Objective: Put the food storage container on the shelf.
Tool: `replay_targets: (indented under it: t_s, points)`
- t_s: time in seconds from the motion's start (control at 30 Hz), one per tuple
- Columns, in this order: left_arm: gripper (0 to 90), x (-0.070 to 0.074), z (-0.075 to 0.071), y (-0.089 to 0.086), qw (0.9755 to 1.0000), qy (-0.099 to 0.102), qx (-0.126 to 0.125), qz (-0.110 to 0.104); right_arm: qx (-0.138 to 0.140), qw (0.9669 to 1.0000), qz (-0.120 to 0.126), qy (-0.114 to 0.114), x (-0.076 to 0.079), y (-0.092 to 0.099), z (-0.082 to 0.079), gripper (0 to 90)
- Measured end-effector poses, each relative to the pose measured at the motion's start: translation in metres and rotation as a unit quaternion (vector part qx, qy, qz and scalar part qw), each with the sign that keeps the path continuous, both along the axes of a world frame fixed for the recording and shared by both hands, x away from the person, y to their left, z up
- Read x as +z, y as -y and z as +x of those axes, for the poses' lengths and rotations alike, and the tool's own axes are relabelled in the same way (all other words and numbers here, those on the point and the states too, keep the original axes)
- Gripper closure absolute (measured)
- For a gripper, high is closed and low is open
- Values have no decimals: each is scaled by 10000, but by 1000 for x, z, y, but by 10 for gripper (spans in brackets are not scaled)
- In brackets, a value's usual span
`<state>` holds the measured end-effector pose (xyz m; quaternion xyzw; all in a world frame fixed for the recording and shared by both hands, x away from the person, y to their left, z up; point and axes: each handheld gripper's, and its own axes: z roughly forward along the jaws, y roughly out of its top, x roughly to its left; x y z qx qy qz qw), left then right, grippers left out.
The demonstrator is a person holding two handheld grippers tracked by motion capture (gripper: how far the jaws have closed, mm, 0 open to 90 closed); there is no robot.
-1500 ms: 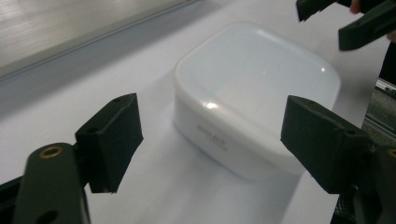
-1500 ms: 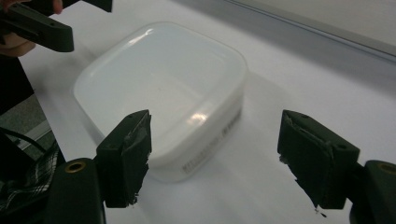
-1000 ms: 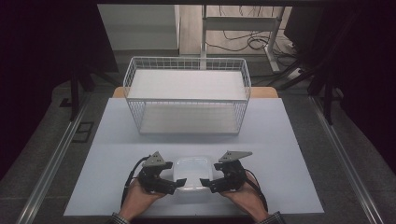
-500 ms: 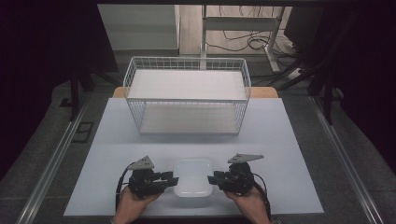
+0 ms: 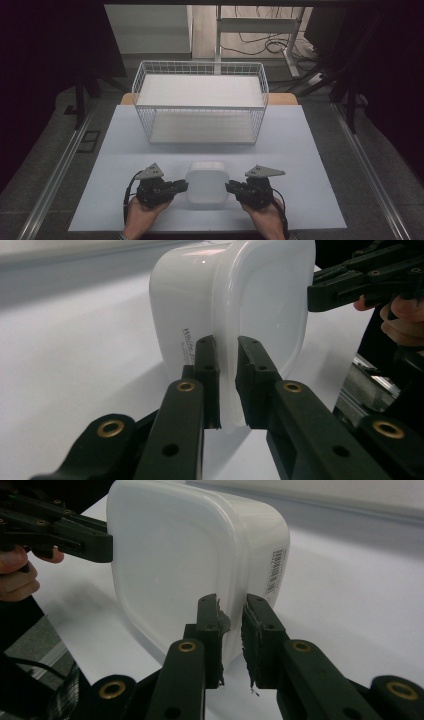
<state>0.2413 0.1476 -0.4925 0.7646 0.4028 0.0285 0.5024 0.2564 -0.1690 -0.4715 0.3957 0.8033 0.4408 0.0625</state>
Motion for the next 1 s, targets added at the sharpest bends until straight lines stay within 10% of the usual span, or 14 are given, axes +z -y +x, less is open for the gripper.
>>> replay_targets:
  t_s: [1.0]
  points:
    - [809,31,95,-13,9976,505,463,-5,-194,9972,115,709,34,-23,97,778]
